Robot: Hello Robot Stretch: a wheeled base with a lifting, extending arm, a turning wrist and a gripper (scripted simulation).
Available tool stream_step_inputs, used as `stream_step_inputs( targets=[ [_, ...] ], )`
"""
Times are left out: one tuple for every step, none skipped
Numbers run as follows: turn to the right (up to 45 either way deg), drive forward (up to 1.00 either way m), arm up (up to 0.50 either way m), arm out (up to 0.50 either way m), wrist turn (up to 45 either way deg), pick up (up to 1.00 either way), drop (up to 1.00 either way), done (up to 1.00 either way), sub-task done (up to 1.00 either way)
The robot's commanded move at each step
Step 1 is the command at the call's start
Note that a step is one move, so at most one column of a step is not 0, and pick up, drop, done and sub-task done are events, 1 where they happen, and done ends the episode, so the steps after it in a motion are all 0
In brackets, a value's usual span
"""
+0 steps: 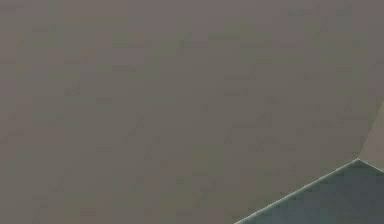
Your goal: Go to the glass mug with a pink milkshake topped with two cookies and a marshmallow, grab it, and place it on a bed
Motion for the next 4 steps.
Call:
stream_step_inputs(
  targets=[
    [0.0, 0.00, 0.00, 0.00, 45.0, 0.00, 0.00, 0.00, 0.00],
    [0.0, 0.00, 0.00, 0.00, 30.0, 0.00, 0.00, 0.00, 0.00],
    [0.0, 0.00, -0.12, 0.00, 0.0, 0.00, 0.00, 0.00, 0.00],
    [0.0, 0.00, 0.00, 0.00, 0.0, 1.00, 0.00, 0.00, 0.00]
  ],
)
